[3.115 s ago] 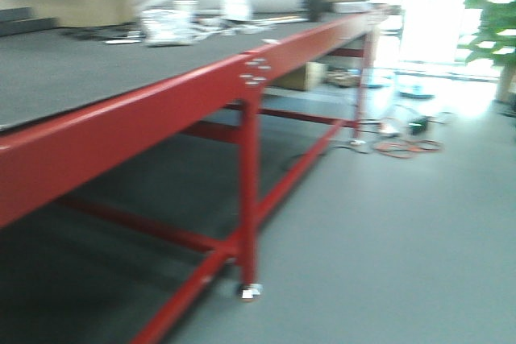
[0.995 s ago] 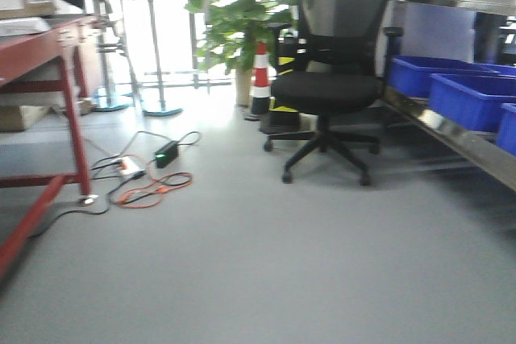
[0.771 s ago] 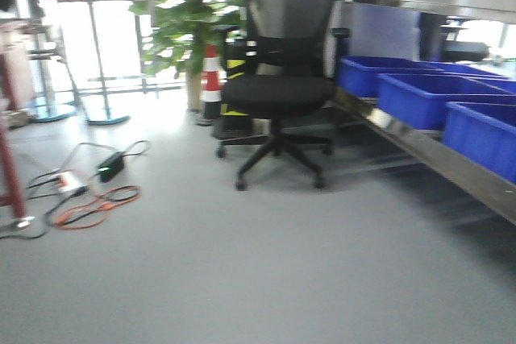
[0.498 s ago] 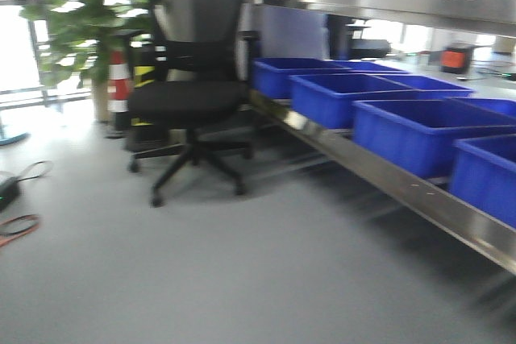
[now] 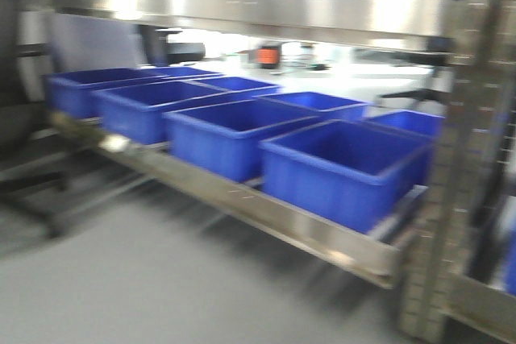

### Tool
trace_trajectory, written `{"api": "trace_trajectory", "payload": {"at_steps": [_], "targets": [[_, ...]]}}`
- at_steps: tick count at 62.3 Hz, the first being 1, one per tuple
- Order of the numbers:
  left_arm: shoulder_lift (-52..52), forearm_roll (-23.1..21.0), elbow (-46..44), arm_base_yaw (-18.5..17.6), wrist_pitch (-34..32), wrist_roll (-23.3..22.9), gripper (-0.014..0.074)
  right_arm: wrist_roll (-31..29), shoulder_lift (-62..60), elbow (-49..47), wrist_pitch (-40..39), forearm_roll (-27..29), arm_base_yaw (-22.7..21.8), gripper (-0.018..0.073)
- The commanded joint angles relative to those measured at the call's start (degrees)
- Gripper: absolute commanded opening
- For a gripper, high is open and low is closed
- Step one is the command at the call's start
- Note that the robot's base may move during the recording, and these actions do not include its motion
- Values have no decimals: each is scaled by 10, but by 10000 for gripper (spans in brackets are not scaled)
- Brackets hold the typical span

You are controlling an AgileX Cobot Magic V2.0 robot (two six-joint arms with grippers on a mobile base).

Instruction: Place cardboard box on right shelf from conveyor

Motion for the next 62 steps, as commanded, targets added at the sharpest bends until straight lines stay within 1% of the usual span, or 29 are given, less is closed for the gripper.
{"api": "trace_trajectory", "payload": {"at_steps": [1,62], "targets": [[-4,1,5,1,-49,-3,-116,-5,7,-18,-56,-5,-3,74],[-4,1,5,1,-49,-3,-116,-5,7,-18,-56,-5,-3,74]]}}
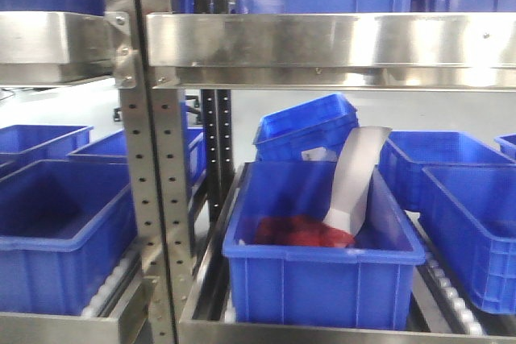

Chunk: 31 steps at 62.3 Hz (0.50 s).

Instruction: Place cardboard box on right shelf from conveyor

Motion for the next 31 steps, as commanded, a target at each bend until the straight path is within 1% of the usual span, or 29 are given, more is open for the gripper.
{"api": "trace_trajectory", "payload": {"at_steps": [1,31], "targets": [[-4,1,5,1,-49,-3,-116,-5,7,-18,-56,-5,-3,74],[-4,1,5,1,-49,-3,-116,-5,7,-18,-56,-5,-3,74]]}}
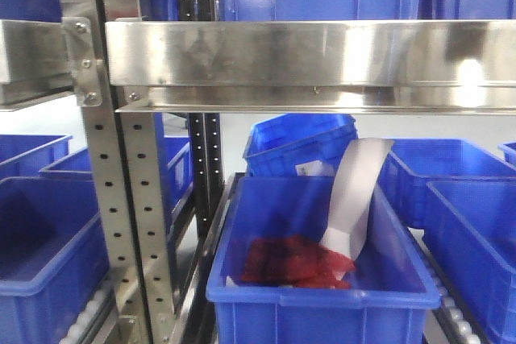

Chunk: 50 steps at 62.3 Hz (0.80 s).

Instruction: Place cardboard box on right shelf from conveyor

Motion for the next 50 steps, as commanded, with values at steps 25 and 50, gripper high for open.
{"api": "trace_trajectory", "payload": {"at_steps": [25,50], "targets": [[-4,1,5,1,-49,-3,-116,-5,7,-18,-56,-5,-3,74],[-4,1,5,1,-49,-3,-116,-5,7,-18,-56,-5,-3,74]]}}
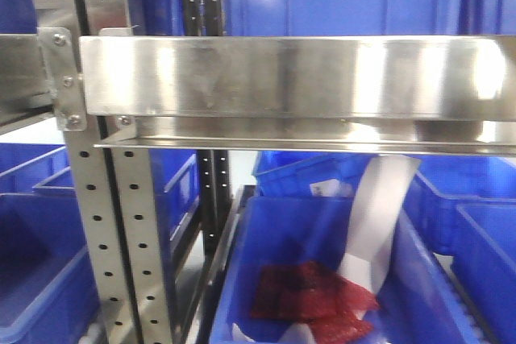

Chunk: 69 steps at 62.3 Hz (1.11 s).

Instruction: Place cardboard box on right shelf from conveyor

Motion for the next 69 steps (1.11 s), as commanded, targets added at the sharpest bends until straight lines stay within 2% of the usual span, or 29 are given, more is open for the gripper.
{"api": "trace_trajectory", "payload": {"at_steps": [1,16,25,31,37,44,50,59,69], "targets": [[-4,1,5,1,-49,-3,-116,-5,7,-18,-56,-5,-3,74],[-4,1,5,1,-49,-3,-116,-5,7,-32,-70,-5,-3,66],[-4,1,5,1,-49,-3,-116,-29,20,-112,-65,-31,-3,46],[-4,1,5,1,-49,-3,-116,-57,63,-170,-38,-67,-3,46],[-4,1,5,1,-49,-3,-116,-84,124,-231,-16,-79,-3,46],[-4,1,5,1,-49,-3,-116,-159,204,-278,-13,-109,-3,47],[-4,1,5,1,-49,-3,-116,-266,279,-307,-15,-118,4,48],[-4,1,5,1,-49,-3,-116,-403,358,-326,-19,-118,57,48],[-4,1,5,1,-49,-3,-116,-490,437,-326,-21,-118,120,48]]}}
